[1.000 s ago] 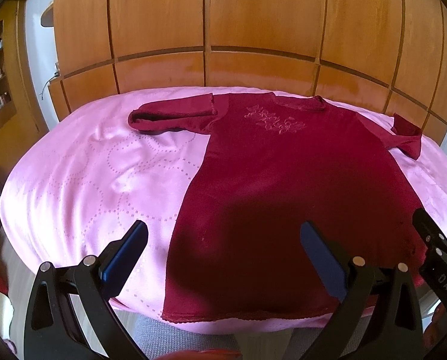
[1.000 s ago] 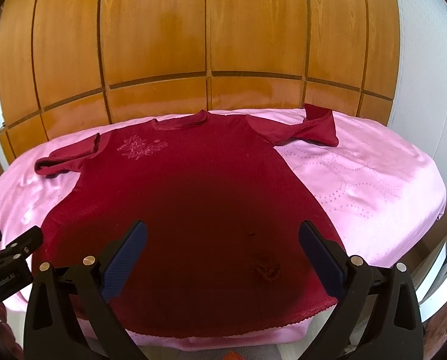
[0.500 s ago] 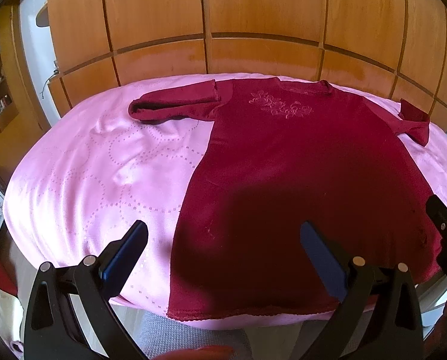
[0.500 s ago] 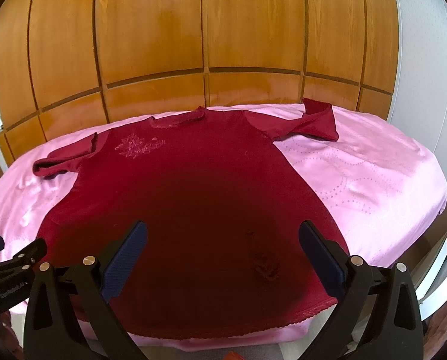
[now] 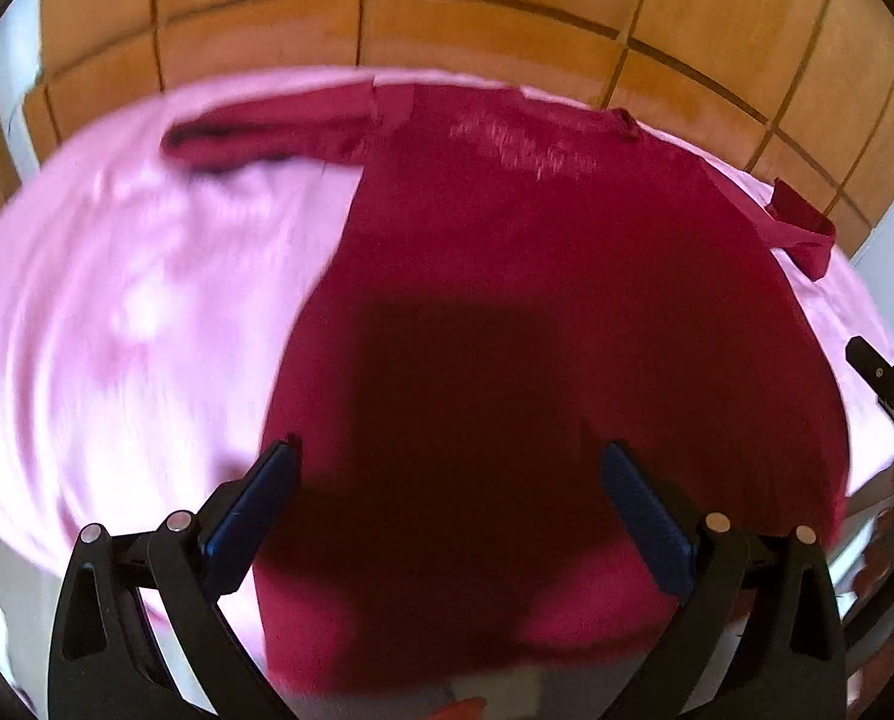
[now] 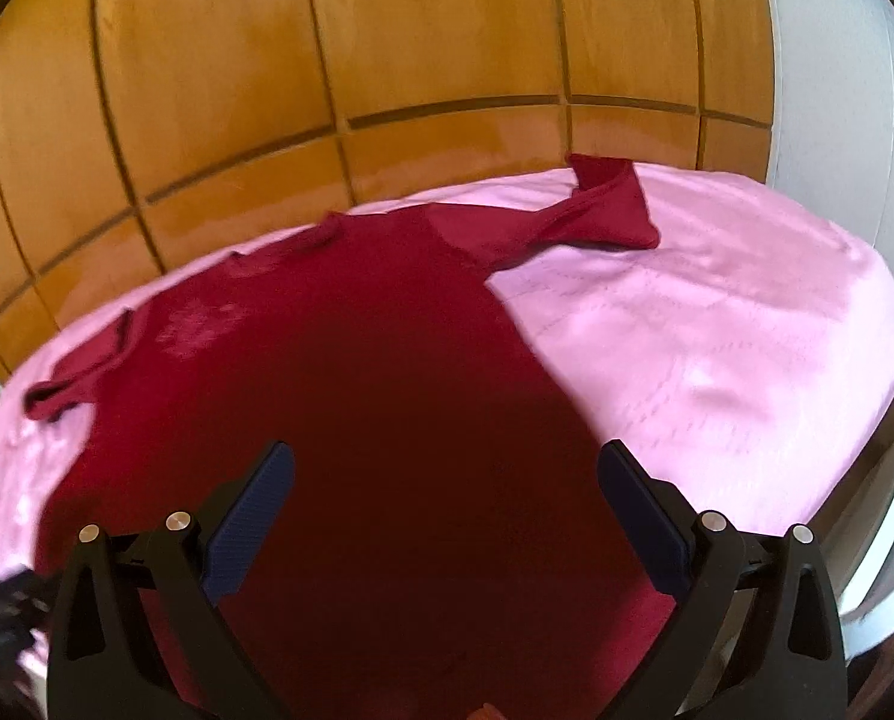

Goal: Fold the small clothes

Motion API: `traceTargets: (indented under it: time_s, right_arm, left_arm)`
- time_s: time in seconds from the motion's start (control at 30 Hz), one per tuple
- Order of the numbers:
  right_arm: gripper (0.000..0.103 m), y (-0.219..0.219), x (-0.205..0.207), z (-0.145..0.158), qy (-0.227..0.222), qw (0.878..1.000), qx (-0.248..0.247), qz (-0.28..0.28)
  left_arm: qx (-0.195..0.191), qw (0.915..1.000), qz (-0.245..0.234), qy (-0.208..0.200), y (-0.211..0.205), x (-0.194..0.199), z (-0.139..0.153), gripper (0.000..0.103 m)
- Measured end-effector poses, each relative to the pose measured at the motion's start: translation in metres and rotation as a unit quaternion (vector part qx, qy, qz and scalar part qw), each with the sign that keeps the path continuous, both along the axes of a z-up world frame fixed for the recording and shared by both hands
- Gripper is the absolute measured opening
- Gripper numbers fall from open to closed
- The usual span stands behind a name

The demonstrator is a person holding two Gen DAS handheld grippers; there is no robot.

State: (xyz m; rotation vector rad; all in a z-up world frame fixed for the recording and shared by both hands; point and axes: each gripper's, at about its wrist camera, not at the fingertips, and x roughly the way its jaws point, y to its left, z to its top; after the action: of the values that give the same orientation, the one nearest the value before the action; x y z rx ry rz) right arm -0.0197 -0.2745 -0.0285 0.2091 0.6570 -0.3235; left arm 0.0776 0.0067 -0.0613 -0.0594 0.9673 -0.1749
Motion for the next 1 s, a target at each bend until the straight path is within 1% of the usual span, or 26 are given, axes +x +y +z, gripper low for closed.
traceTargets:
  time_s: [0.07, 0.17, 0.23, 0.3, 0.4, 0.5, 0.57, 0.63, 0.67, 0.73, 0.77, 0.83, 0.9, 1.0]
  right_arm:
    - [0.1, -0.018, 0.013, 0.0, 0.007, 1.0, -0.019, -0.01]
    - [0.1, -0.046, 0.032, 0.004, 0.01, 0.999, -0.027, -0.029]
    - [0.1, -0.066, 0.05, 0.008, 0.011, 0.999, -0.024, -0.046]
    - [0.1, -0.093, 0.074, 0.015, 0.012, 0.998, -0.008, -0.067]
    - [0.1, -0.125, 0.112, 0.023, 0.028, 0.994, -0.006, -0.108]
    - [0.1, -0.154, 0.146, 0.027, 0.032, 0.989, -0.012, -0.145]
    - [0.1, -0.178, 0.174, 0.024, 0.049, 0.985, -0.017, -0.165]
    - [0.1, -0.192, 0.19, 0.019, 0.062, 0.983, -0.019, -0.171]
    - [0.1, -0.206, 0.2, 0.015, 0.077, 0.981, -0.017, -0.178]
    - [0.1, -0.222, 0.208, 0.01, 0.093, 0.976, -0.012, -0.194]
    - [0.1, -0.237, 0.207, 0.005, 0.104, 0.972, -0.005, -0.212]
    - [0.1, -0.251, 0.199, -0.003, 0.112, 0.966, 0.004, -0.231]
    - [0.1, -0.264, 0.181, -0.016, 0.117, 0.962, 0.022, -0.246]
    - [0.1, -0.275, 0.149, -0.041, 0.117, 0.96, 0.062, -0.247]
  left_arm:
    - [0.011, 0.9998, -0.002, -0.016, -0.003, 0.019, 0.007, 0.101]
    - [0.032, 0.9989, 0.009, -0.034, -0.007, 0.052, 0.01, 0.101]
    - [0.047, 0.9979, 0.018, -0.039, -0.01, 0.076, 0.008, 0.101]
    - [0.063, 0.9968, 0.029, -0.041, -0.013, 0.098, 0.003, 0.101]
    - [0.075, 0.9956, 0.038, -0.039, -0.015, 0.123, -0.006, 0.101]
    - [0.075, 0.9956, 0.044, -0.036, -0.016, 0.137, -0.017, 0.101]
    - [0.063, 0.997, 0.044, -0.014, -0.013, 0.144, -0.03, 0.101]
    - [0.048, 0.9974, 0.049, -0.022, -0.009, 0.14, -0.032, 0.101]
    - [0.047, 0.9974, 0.049, -0.024, -0.009, 0.138, -0.032, 0.101]
    - [0.045, 0.9975, 0.046, -0.028, -0.009, 0.138, -0.033, 0.101]
    - [0.041, 0.9977, 0.046, -0.029, -0.008, 0.137, -0.034, 0.101]
    - [0.031, 0.9981, 0.045, -0.027, -0.006, 0.135, -0.036, 0.101]
    - [0.029, 0.9984, 0.044, -0.021, -0.002, 0.132, -0.036, 0.101]
    - [0.036, 0.9983, 0.043, -0.017, -0.007, 0.135, -0.037, 0.101]
